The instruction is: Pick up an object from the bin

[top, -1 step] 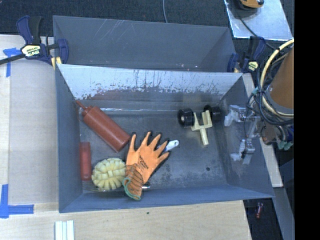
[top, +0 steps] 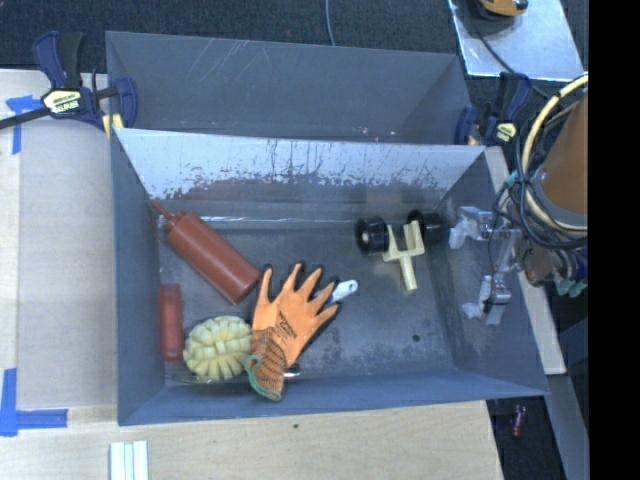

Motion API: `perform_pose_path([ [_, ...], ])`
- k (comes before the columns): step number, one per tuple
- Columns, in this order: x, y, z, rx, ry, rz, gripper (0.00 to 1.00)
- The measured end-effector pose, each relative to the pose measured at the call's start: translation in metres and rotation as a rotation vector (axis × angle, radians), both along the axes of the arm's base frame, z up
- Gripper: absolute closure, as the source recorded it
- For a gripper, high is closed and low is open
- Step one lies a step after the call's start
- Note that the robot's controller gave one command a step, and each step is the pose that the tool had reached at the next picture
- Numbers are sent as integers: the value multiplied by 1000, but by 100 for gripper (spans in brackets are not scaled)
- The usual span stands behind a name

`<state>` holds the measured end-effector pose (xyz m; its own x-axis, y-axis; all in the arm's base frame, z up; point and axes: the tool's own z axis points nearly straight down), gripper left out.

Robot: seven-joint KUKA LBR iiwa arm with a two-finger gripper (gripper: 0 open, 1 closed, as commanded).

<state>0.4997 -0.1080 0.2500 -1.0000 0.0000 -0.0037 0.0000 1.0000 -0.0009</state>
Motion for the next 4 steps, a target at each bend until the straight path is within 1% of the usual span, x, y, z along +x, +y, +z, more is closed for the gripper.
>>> perform_pose_path([
  [1,55,10,-83,-2,-4,133,0],
  [2,109,22,-89,-4,-15,162,0],
  [3,116,8,-107,-1,-6,-236,0],
  [4,126,8,-172,-4,-15,17,0],
])
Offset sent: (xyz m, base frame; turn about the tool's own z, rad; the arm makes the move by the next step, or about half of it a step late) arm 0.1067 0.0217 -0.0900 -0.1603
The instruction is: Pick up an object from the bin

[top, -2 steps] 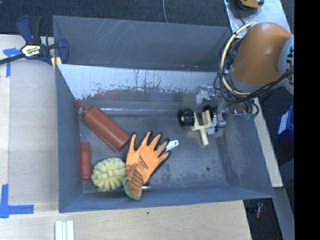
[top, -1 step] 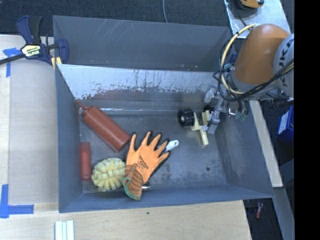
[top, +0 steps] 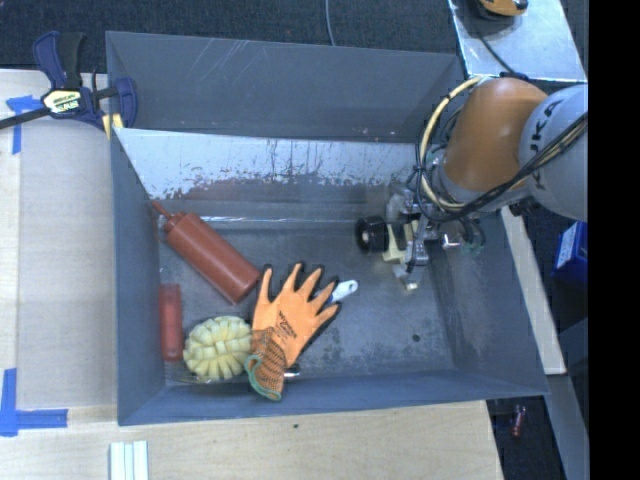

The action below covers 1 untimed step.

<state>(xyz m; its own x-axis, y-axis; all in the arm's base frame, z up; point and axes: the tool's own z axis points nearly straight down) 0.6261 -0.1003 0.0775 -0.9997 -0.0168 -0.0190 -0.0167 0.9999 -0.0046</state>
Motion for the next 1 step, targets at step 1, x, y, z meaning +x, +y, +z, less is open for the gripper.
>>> perform_pose_path([
  [1,-18,8,-8,8,2,-376,100],
])
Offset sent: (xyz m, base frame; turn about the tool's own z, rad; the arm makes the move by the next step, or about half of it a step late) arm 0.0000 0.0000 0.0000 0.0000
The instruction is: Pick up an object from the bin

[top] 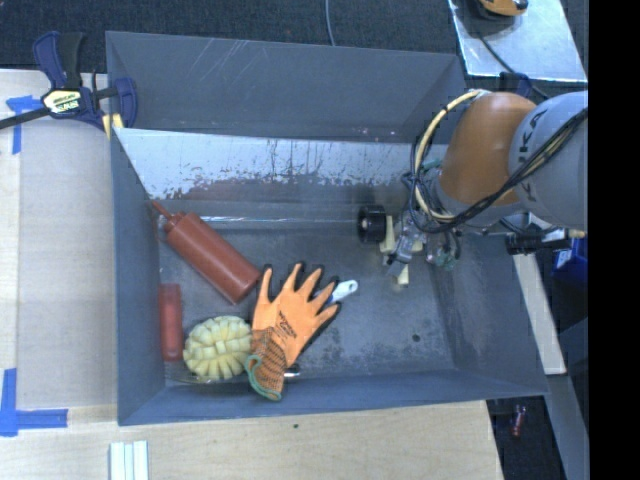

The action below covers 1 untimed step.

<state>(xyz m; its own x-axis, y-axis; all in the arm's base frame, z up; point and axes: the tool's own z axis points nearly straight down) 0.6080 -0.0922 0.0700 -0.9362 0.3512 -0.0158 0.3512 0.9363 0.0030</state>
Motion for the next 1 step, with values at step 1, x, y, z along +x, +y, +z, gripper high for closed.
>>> perform_pose_path([
  [1,0,0,0,0,0,0,100],
])
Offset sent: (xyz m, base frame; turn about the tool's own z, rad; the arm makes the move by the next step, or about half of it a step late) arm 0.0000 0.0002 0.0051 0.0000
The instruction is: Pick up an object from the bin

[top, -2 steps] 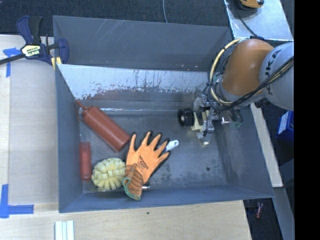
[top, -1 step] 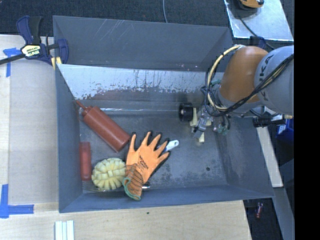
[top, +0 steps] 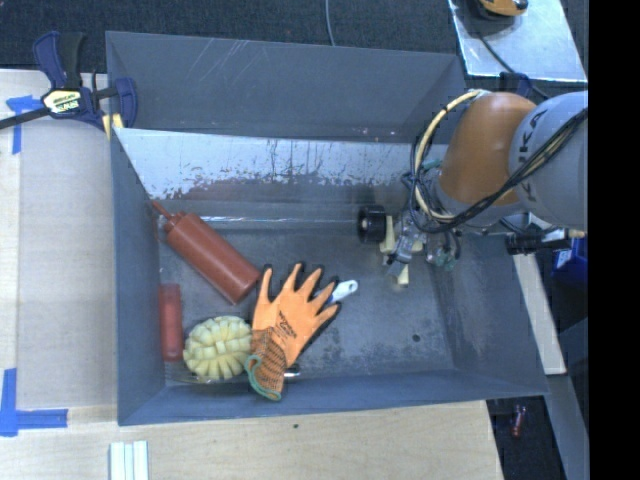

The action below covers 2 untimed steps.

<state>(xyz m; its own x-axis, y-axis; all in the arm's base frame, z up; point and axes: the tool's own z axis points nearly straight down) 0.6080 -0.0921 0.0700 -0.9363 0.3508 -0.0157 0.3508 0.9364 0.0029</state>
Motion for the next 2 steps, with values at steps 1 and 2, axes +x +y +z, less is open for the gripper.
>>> perform_pose_path([
  [1,0,0,4,0,-2,2,100],
  [2,-1,0,27,0,0,2,100],
])
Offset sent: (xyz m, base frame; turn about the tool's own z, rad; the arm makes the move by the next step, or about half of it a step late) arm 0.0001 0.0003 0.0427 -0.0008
